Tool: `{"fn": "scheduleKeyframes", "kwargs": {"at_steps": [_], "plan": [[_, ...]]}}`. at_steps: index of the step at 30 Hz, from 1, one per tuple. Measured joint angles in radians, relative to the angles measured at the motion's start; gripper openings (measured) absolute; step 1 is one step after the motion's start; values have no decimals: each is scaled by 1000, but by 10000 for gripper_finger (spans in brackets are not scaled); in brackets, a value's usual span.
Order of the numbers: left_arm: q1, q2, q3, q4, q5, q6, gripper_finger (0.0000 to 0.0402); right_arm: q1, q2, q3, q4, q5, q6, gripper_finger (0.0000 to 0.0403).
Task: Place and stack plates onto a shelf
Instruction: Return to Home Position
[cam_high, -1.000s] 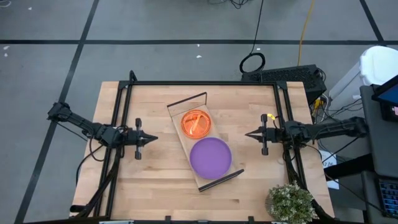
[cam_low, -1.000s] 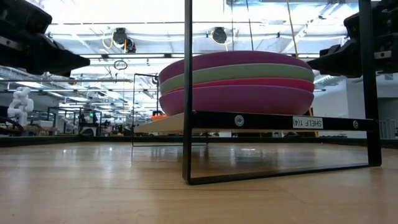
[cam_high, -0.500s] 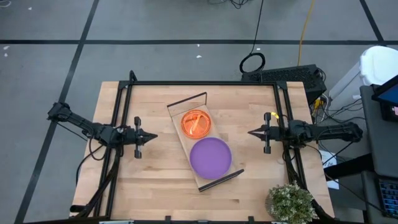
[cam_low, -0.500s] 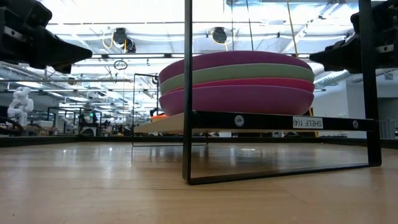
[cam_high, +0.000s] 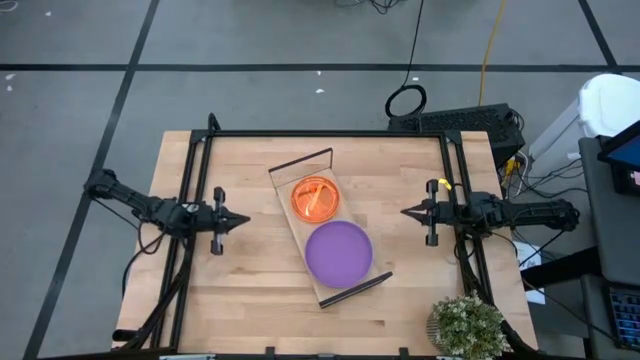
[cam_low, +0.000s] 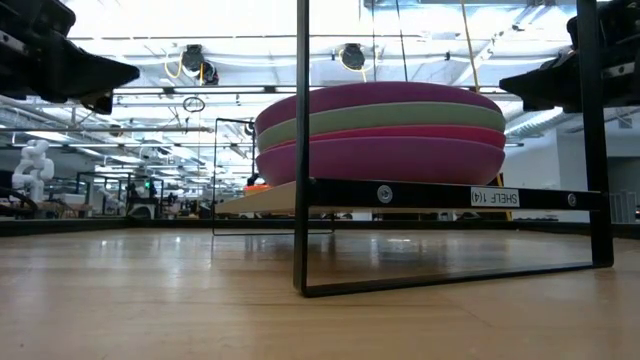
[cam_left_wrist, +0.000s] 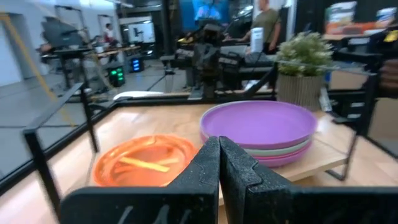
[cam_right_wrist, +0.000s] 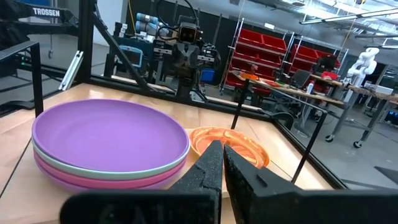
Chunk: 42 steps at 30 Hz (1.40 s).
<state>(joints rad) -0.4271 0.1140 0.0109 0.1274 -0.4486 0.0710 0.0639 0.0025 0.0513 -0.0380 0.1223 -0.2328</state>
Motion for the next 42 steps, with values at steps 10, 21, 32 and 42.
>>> {"fn": "scheduleKeyframes", "kwargs": {"at_steps": [10, 21, 32, 42], "plan": [[21, -109, 1, -65, 56, 87, 1, 0, 1, 0, -1, 6, 38, 0], [220, -110, 1, -76, 196, 89, 1, 0, 13, -1, 22, 11, 33, 0], [383, -108, 1, -119, 443, 83, 1, 0, 14, -1, 19, 8, 37, 0], [439, -108, 1, -120, 450, 19, 1, 1, 14, -3, 127, 12, 35, 0]]}}
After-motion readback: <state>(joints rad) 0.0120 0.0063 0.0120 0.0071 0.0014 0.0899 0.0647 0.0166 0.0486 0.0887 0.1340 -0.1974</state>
